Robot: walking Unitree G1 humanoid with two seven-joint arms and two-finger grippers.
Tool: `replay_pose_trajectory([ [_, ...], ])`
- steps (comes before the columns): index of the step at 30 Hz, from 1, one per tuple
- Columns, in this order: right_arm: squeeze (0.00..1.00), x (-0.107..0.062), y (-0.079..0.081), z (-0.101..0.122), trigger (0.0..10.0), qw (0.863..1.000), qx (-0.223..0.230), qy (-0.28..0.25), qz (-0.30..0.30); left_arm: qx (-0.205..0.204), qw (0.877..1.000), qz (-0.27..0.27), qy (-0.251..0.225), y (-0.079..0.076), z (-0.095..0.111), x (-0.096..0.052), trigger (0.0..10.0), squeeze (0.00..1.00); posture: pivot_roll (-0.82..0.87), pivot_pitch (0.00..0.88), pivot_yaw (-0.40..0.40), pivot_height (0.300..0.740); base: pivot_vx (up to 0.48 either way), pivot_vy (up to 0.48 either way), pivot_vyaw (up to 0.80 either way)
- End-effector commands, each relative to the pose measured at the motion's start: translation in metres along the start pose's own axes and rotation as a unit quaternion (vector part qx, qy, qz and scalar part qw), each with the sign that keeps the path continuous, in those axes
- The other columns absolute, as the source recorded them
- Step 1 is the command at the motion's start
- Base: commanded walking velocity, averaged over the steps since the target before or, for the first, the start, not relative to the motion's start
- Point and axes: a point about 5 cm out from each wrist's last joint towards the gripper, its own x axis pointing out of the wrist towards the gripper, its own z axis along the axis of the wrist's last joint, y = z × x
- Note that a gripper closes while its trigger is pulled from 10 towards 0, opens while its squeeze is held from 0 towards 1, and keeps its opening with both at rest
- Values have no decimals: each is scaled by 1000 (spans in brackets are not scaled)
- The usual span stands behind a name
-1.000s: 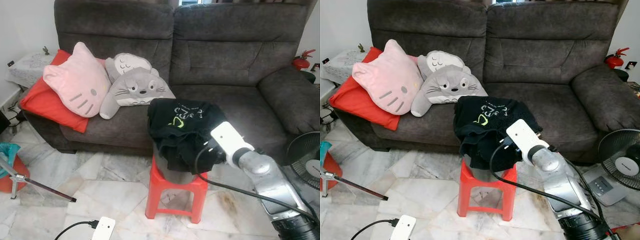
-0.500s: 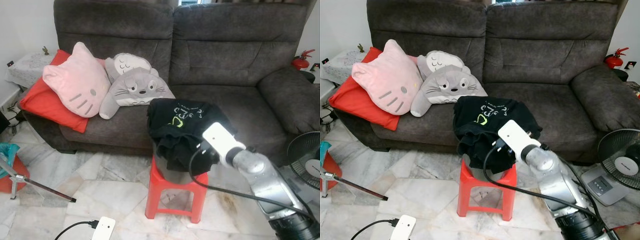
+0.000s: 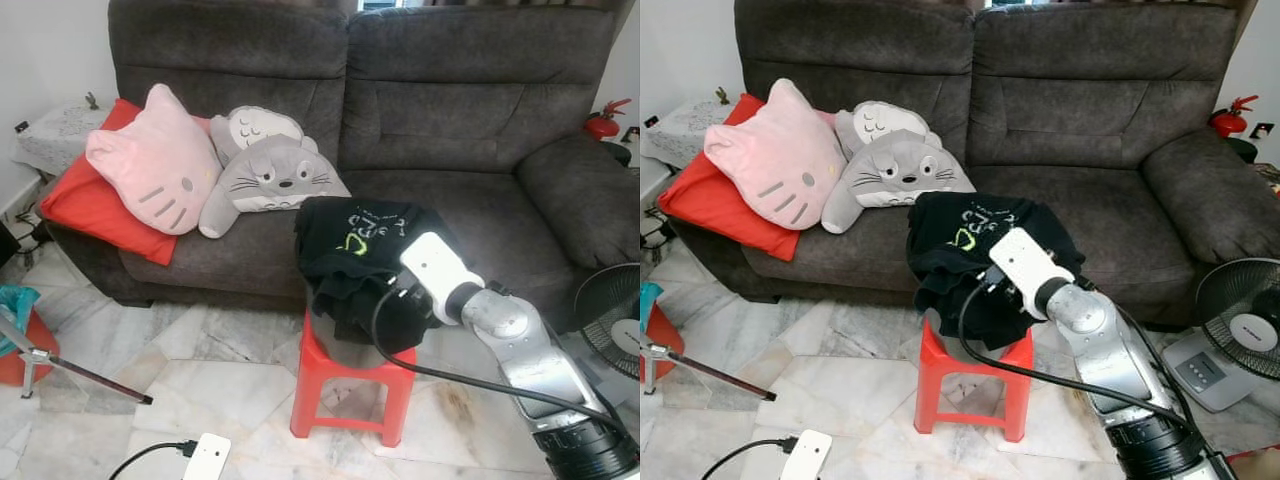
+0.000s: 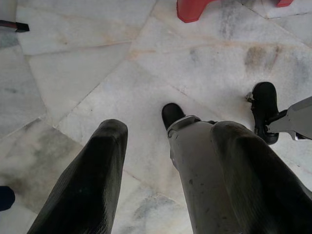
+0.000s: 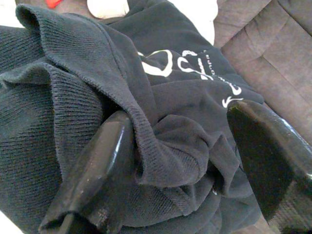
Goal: Hang hanger
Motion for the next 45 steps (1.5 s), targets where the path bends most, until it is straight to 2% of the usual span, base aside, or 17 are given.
replay_pose_trajectory([
  [1,0,0,-5,-1,10000,1000,-3,11,-17,2,1000,4,3,1,0,0,10000,0,24,0,-9,740,0,0,0],
  [4,0,2,-12,-3,10000,999,1,13,-48,2,1000,4,2,1,0,0,10000,0,24,0,-9,740,0,0,0],
  [10,0,2,-13,-3,10000,998,9,10,-55,2,1000,3,2,1,0,0,10000,0,26,0,-8,740,0,0,0],
  [14,0,3,-16,-15,10000,995,-11,53,-78,3,1000,3,3,1,0,0,10000,0,26,0,-7,740,0,0,0],
  [20,0,1,-17,-22,10000,994,-15,77,-81,4,1000,2,3,1,0,0,10000,0,26,0,-7,740,0,0,0],
  [24,0,1,-18,-20,10000,994,-17,72,-85,4,1000,2,3,1,0,0,10000,0,26,0,-7,740,0,0,0],
  [26,0,3,-18,-12,10000,995,-19,46,-89,4,1000,2,3,1,0,0,10000,0,25,0,-7,740,0,0,0],
  [34,0,7,-13,0,10000,997,-2,1,-73,4,1000,3,2,1,0,0,10000,0,27,0,-9,740,0,0,0],
  [36,0,9,-11,-7,10000,997,-12,28,-69,4,1000,3,2,1,0,0,10000,0,27,0,-9,740,0,0,0],
  [41,0,12,-7,-17,10000,997,-19,53,-47,3,1000,3,2,1,0,0,10000,0,26,0,-8,740,0,0,0],
  [45,0,16,-10,-17,10000,996,-26,55,-64,3,1000,3,2,1,0,0,10000,0,26,0,-7,740,0,0,0],
])
